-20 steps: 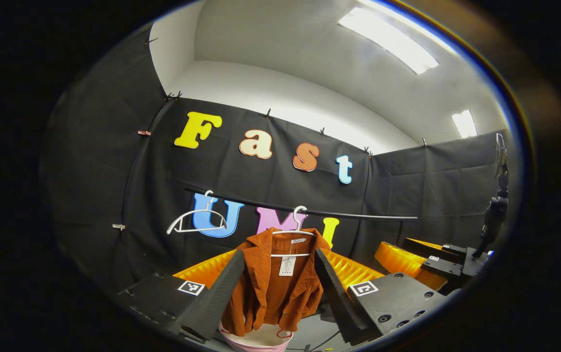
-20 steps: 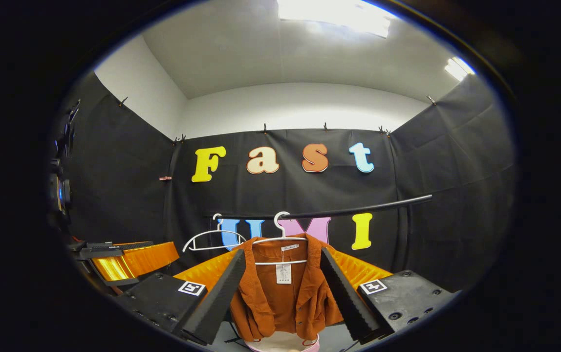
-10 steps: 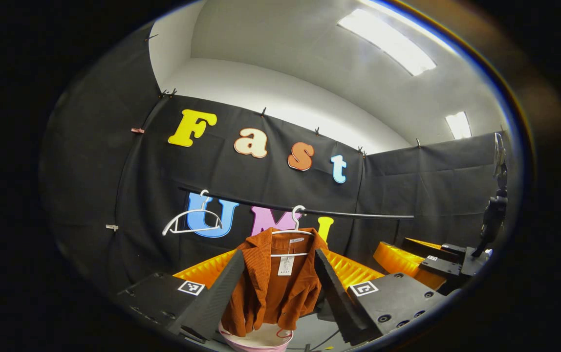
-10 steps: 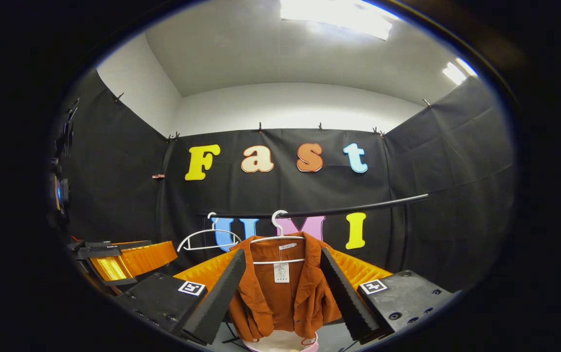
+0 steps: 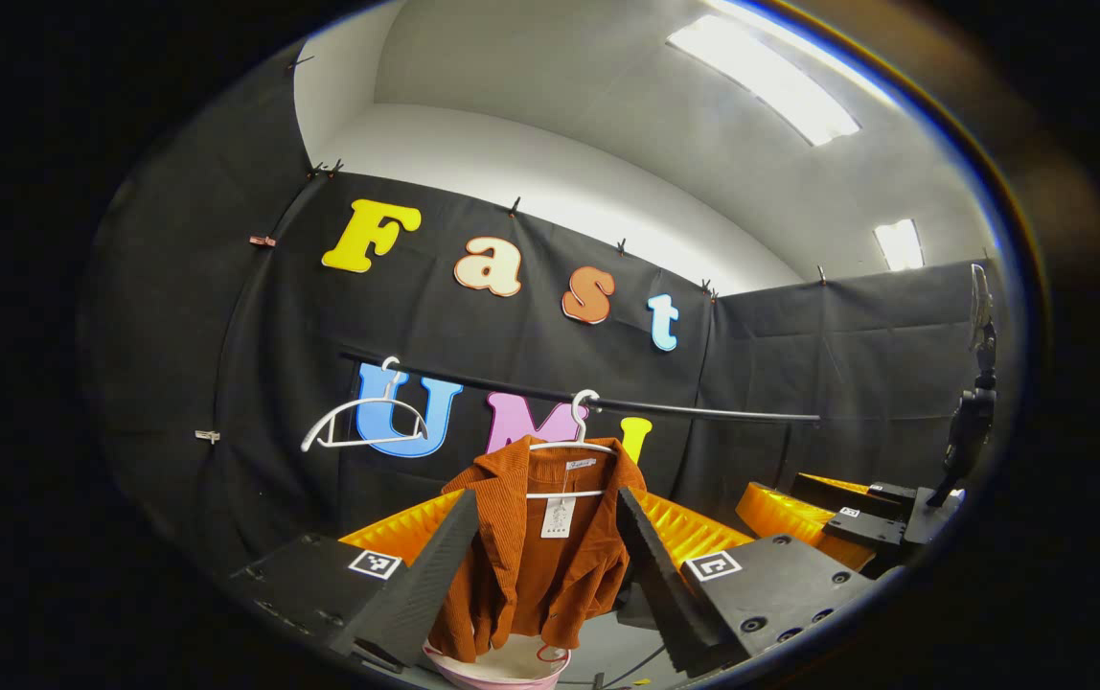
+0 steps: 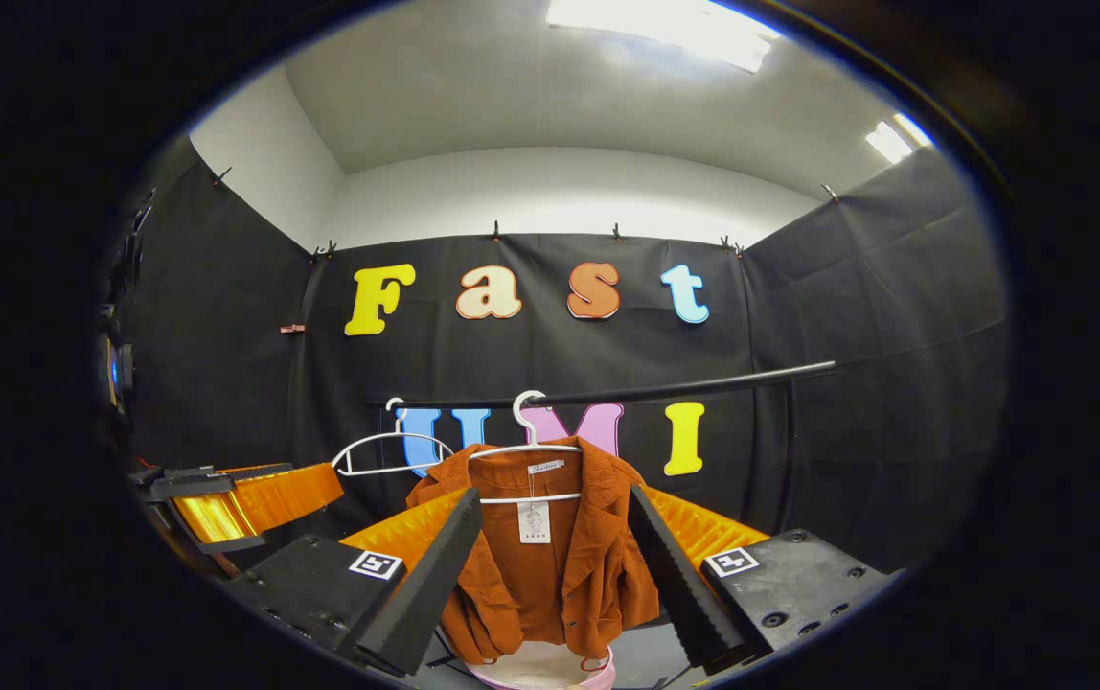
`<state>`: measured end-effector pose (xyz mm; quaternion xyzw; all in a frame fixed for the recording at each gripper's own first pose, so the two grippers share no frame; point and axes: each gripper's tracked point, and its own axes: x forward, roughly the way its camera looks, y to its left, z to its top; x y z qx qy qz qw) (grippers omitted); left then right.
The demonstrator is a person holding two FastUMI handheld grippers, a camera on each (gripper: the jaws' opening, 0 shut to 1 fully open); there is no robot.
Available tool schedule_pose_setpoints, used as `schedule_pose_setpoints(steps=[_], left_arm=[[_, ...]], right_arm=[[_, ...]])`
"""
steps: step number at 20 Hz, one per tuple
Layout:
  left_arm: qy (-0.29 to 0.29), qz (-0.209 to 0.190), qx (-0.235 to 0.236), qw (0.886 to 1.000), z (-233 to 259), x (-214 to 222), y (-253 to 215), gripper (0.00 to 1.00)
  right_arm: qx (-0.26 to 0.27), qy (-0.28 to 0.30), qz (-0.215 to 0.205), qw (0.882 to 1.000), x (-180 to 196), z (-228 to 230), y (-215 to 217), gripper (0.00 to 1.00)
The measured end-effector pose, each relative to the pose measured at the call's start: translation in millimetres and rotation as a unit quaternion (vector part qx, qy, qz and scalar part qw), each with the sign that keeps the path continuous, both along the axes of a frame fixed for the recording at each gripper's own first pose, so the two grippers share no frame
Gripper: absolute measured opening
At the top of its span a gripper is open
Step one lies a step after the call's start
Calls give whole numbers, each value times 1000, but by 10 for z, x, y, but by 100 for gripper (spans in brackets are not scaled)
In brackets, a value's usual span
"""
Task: Grasp the clothes on the hanger with both hands and then place them into the laundry hamper below.
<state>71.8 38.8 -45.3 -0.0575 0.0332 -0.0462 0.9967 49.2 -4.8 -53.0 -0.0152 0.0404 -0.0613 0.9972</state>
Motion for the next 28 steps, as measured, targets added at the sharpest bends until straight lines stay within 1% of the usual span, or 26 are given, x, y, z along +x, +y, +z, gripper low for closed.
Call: schedule_pose_setpoints(steps=[2, 5, 8, 10, 12, 15, 17, 19, 21, 24, 28], left_arm=[[2, 4, 5, 1000, -98, 170, -17, 92], [5, 32, 14, 999, -287, 521, 53, 92], [12, 48, 16, 999, -545, 889, 66, 92], [26, 67, 19, 997, -788, 1081, 122, 92], [32, 89, 11, 995, -983, 1247, 174, 92], [57, 99, -20, 993, -1285, 1470, 163, 92], [80, 111, -23, 990, -1484, 1584, 210, 92], [96, 133, -23, 986, -1682, 1690, 292, 92], [116, 148, -37, 981, -1884, 1799, 303, 92], [124, 157, -48, 979, -2027, 1956, 272, 91], [112, 153, -48, 981, -2039, 2188, 81, 91]], right_arm=[[1, 0, 6, 1000, 199, -122, -98, 98], [1, 16, 20, 1000, 576, -410, -250, 99], [11, 34, 34, 999, 934, -675, -431, 99], [17, 50, 37, 998, 1159, -875, -551, 99], [16, 68, 40, 997, 1324, -1079, -657, 99], [19, 99, 47, 994, 1491, -1384, -777, 100], [28, 113, 53, 992, 1597, -1523, -831, 99], [32, 124, 56, 990, 1682, -1664, -895, 99], [35, 137, 59, 988, 1755, -1794, -952, 99], [52, 151, 62, 985, 1854, -1941, -1029, 99], [84, 168, 59, 980, 2007, -2189, -1099, 100]])
